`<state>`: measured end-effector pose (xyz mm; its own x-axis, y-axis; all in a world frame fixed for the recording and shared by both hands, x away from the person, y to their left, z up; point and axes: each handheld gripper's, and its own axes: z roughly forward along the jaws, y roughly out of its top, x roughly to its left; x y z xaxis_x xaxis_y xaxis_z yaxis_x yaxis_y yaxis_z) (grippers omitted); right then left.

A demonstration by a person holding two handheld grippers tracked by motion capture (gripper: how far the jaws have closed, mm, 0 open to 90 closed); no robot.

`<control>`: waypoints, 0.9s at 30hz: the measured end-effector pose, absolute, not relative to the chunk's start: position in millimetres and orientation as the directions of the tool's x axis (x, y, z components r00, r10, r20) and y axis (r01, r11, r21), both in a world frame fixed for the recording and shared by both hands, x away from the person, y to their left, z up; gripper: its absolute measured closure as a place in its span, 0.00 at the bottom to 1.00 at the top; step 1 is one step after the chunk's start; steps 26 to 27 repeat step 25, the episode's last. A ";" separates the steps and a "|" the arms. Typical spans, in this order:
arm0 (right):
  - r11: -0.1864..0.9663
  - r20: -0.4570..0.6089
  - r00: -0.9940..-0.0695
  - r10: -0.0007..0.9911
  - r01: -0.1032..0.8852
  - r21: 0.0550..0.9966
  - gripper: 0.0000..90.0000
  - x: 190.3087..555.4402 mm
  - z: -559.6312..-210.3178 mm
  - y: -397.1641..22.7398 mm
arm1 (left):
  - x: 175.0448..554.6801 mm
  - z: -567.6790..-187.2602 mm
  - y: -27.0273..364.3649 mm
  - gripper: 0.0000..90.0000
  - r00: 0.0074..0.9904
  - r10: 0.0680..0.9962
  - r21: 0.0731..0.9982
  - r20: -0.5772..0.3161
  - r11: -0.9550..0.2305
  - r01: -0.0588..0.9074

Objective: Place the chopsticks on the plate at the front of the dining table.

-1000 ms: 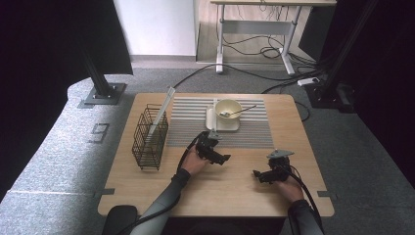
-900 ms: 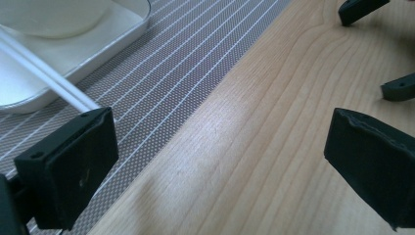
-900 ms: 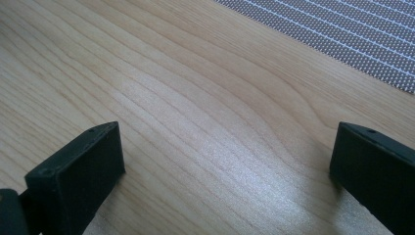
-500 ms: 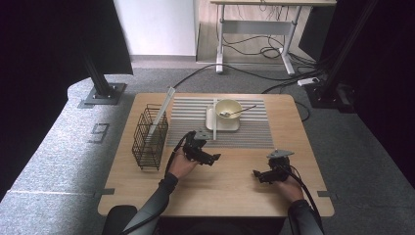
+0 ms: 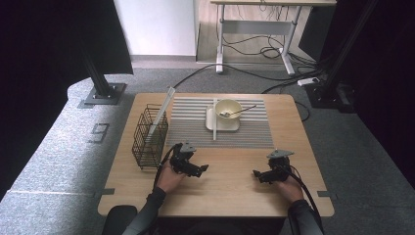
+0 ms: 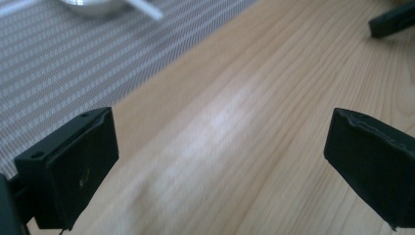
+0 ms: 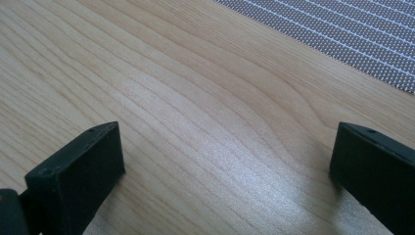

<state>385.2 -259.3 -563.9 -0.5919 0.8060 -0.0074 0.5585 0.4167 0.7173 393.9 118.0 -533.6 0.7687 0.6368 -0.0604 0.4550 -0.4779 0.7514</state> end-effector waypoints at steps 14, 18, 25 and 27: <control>0.417 -0.008 -0.592 0.806 0.558 0.718 0.00 385.3 -564.0 -259.3 | 385.2 -558.4 118.0 0.00 0.759 0.651 0.664 -0.007 -0.564 0.491; 0.417 -0.008 -0.592 0.806 0.558 0.718 0.00 385.2 -564.0 -259.3 | 384.8 -558.4 117.4 0.00 0.757 0.654 0.662 -0.006 -0.565 0.493; 0.415 -0.007 -0.591 0.807 0.557 0.719 0.00 385.2 -564.2 -259.3 | 384.8 -558.5 117.3 0.00 0.757 0.654 0.662 -0.005 -0.565 0.493; 0.415 -0.007 -0.591 0.807 0.557 0.719 0.00 385.2 -564.2 -259.3 | 384.8 -558.5 117.3 0.00 0.757 0.654 0.662 -0.005 -0.565 0.493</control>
